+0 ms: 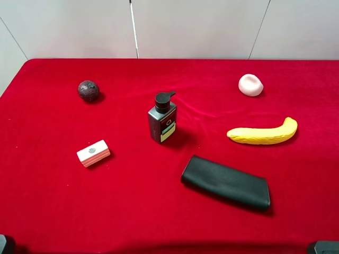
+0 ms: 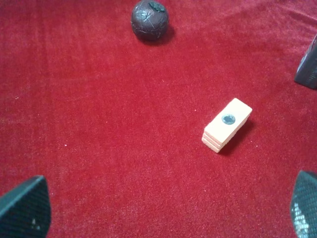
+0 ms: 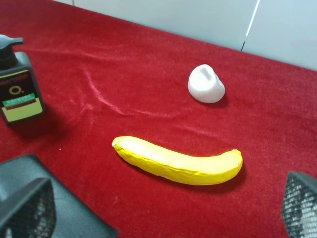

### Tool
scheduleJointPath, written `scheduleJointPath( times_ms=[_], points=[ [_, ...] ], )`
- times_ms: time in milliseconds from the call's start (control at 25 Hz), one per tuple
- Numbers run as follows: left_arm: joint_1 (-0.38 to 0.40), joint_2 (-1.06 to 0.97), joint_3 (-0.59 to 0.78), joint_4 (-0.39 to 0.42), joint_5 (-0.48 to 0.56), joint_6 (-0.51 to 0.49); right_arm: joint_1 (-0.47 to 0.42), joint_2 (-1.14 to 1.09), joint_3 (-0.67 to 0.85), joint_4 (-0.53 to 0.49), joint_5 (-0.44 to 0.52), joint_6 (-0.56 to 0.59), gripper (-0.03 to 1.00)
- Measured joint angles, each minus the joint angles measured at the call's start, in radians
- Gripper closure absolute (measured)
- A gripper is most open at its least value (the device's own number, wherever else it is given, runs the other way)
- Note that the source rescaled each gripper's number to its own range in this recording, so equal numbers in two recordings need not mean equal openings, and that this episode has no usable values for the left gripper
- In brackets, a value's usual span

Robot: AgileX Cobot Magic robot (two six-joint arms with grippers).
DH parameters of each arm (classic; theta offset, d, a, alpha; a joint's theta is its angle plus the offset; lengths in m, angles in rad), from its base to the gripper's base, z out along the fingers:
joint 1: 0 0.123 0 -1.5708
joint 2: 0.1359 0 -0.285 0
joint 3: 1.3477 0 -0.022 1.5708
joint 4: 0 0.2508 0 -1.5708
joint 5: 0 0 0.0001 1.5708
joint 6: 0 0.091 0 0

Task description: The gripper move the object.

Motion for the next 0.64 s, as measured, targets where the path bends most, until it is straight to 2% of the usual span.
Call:
scheduleJointPath(
  times_ms=[640],
  points=[
    [0.000, 0.000, 0.000, 0.000, 0.000, 0.000, 0.000, 0.000, 0.000, 0.001, 0.000, 0.000, -0.03]
  ],
)
